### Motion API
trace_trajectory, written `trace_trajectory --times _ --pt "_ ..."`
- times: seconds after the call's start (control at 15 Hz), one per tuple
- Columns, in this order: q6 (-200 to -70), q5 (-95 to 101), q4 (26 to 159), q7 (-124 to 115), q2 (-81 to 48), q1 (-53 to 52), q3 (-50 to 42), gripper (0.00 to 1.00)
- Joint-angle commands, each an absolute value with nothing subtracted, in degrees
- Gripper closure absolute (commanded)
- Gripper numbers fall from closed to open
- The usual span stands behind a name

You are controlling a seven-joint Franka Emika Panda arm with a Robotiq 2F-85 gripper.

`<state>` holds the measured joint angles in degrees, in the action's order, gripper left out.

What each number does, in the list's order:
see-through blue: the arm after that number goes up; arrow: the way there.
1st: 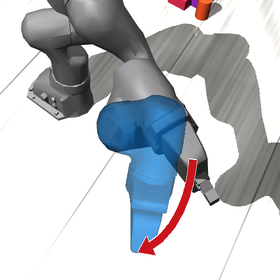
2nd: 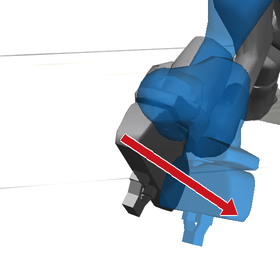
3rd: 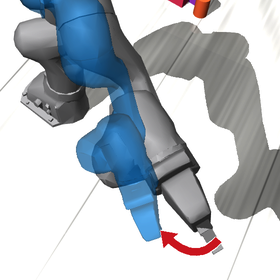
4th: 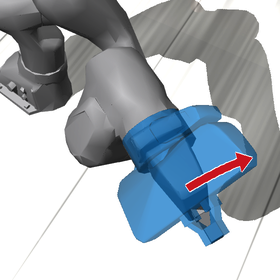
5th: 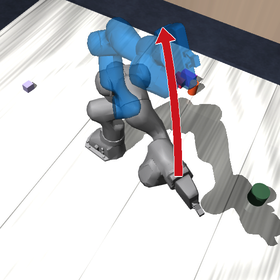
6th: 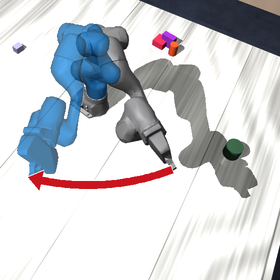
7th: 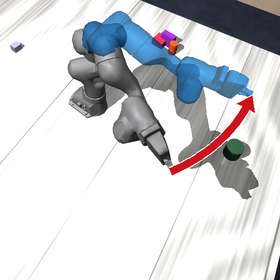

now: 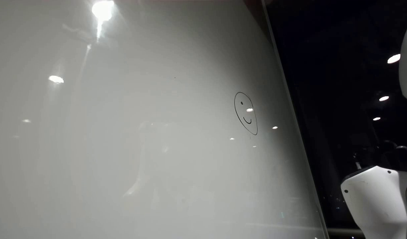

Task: Use the duster to erase the drawing on the whiteboard

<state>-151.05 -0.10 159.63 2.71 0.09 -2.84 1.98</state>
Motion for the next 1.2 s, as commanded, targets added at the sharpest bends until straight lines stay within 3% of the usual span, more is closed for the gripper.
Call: trace_trajectory --times 0.0,0.67,1.13 --pt "-154.5 4.2 159.4 2.4 -0.2 -2.3 1.7 0.00" --pt "-161.3 21.2 159.2 -3.5 -3.8 0.8 -2.7 0.00" --pt "-157.3 7.0 159.1 -1.4 -2.1 -2.6 2.6 0.00"
